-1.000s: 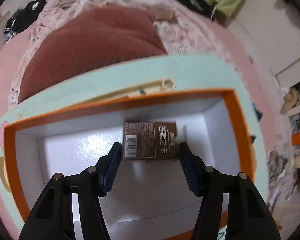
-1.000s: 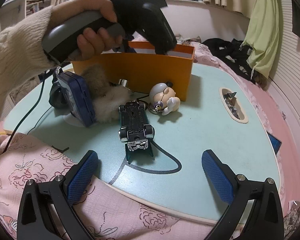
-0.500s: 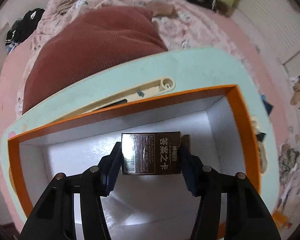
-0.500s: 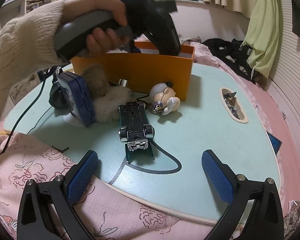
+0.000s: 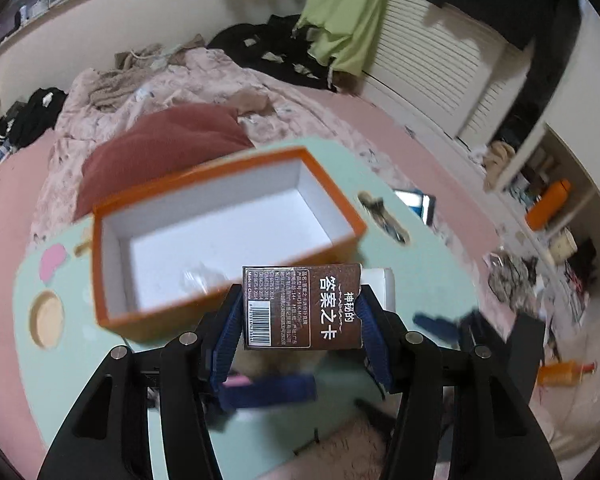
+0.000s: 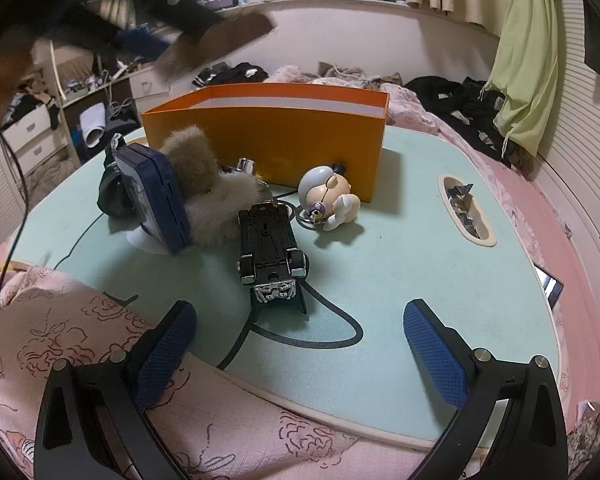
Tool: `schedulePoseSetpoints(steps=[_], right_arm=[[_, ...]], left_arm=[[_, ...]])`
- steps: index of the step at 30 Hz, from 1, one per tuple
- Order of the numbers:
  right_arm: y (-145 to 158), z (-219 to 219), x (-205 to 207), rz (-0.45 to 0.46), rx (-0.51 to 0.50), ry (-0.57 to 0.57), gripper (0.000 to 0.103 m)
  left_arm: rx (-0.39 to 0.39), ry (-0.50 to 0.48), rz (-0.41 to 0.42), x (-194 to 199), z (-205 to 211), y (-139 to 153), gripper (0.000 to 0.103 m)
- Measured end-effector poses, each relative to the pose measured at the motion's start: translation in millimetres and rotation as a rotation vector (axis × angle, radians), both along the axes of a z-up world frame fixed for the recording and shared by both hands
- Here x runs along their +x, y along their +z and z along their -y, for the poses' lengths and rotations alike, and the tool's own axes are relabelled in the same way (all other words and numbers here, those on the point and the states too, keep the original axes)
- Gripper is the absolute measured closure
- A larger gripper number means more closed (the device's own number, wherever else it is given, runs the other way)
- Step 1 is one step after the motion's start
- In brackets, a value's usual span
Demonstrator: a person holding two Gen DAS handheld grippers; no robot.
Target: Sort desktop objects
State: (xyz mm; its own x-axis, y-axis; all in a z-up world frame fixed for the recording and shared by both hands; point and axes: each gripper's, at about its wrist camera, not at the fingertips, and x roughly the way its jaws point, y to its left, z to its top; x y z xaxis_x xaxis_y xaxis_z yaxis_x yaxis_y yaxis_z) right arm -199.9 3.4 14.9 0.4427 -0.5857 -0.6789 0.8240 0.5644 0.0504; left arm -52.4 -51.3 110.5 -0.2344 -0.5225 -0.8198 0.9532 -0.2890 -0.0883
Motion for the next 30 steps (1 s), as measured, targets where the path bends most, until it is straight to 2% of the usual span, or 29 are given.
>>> schedulePoseSetpoints(steps=[4,7,10,12,14,16,19,24,26,27,28,30], right_arm=[[0,0,0,0.000,-0.001,0.003,0.000],[0,0,1,0.000,-0.001,0.004,0.000],[0,0,1,0.000,-0.001,0.006,0.000],[0,0,2,0.000,-0.001,0.007,0.000],[0,0,0,-0.001,-0.001,0.009,0.000],[0,0,1,-0.001,-0.001,0.010,0.000],[0,0,0,-0.001,-0.002,0.012,0.000],[0,0,1,-0.001,-0.002,0.015,0.000],[0,0,1,-0.003,-0.002,0.014,0.000],[-1,0,2,-0.003,-0.002,0.014,0.000],[-1,0,2,-0.003,-0.002,0.015,0.000],[-1,0,3,-0.005,-0.004,0.015,0.000]], left_arm=[[-0.020,0.009,-0.011,6,4,-15,0.046],[-0.027,0.025,-0.059,15,2,-18,0.045],[-0.078,0.032,-0.085,23,-17,-12,0.033],[-0.135,0.055,-0.078,31,-37,-9,0.031],[-0.151,0.083,-0.063,38,-55,-12,0.026],[-0.150,0.113,-0.019,42,-72,-23,0.022],[-0.123,0.160,0.052,46,-92,-50,0.022],[-0.046,0.206,0.085,45,-95,-95,0.022],[-0.060,0.238,0.153,41,-91,-102,0.015],[-0.054,0.233,0.141,42,-90,-102,0.012],[-0.046,0.231,0.148,42,-88,-103,0.002],[-0.040,0.234,0.146,42,-87,-103,0.000]])
